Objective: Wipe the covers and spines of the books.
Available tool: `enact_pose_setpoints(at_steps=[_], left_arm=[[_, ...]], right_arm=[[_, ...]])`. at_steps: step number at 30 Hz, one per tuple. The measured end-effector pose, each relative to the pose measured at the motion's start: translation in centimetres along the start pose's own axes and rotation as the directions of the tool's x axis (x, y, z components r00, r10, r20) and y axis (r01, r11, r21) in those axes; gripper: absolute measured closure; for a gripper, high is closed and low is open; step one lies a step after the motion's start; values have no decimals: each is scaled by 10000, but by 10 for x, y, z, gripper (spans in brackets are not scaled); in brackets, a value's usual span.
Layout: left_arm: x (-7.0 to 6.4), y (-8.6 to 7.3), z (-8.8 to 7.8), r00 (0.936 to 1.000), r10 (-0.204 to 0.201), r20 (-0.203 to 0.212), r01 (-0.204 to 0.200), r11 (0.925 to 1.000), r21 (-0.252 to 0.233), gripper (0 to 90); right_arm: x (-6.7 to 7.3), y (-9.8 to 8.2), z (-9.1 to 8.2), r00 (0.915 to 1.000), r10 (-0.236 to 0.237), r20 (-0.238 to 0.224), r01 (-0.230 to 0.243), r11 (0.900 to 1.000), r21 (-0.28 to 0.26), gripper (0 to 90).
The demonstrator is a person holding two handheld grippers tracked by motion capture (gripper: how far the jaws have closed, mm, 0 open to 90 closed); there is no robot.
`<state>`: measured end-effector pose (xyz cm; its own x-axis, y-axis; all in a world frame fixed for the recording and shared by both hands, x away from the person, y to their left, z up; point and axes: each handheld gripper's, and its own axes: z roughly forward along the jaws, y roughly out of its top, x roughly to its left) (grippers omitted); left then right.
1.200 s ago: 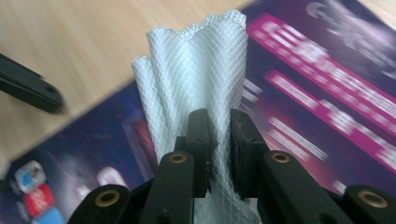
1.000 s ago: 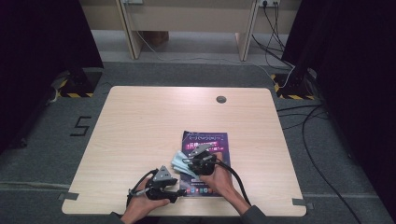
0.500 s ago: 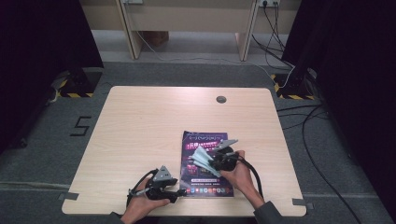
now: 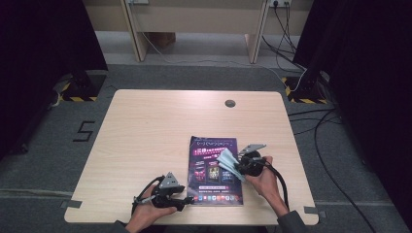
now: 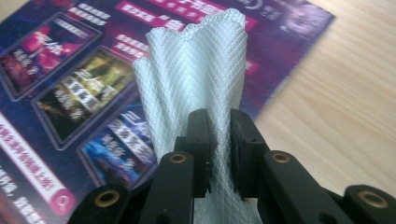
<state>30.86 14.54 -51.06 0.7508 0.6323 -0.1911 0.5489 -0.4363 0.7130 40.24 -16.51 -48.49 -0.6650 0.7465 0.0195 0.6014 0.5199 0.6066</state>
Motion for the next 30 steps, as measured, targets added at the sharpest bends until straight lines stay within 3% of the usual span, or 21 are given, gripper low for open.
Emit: enact_pose_setpoints(at_steps=[5, 7, 15, 24, 30], left_arm=[[0, 0, 0, 10000, -7, 7, 7, 10000, 7, 447], [0, 0, 0, 10000, -14, -4, 14, 10000, 6, 447], [0, -1, -1, 9999, -101, -66, 101, 9999, -26, 439], [-2, -5, -5, 9994, -279, -184, 279, 9996, -3, 407], [-2, -5, -5, 9994, -262, -212, 262, 9997, -26, 406]], right_arm=[[20, 7, 8, 9980, -343, -529, 339, 9994, -72, 799], [34, 13, 13, 9956, -562, -754, 559, 9984, -54, 799], [82, 31, 30, 9776, -1573, -1400, 1563, 9875, -181, 799], [104, 33, 33, 9596, -2018, -1960, 1999, 9794, -296, 798], [96, 28, 29, 9635, -1769, -2010, 1761, 9841, -219, 795]])
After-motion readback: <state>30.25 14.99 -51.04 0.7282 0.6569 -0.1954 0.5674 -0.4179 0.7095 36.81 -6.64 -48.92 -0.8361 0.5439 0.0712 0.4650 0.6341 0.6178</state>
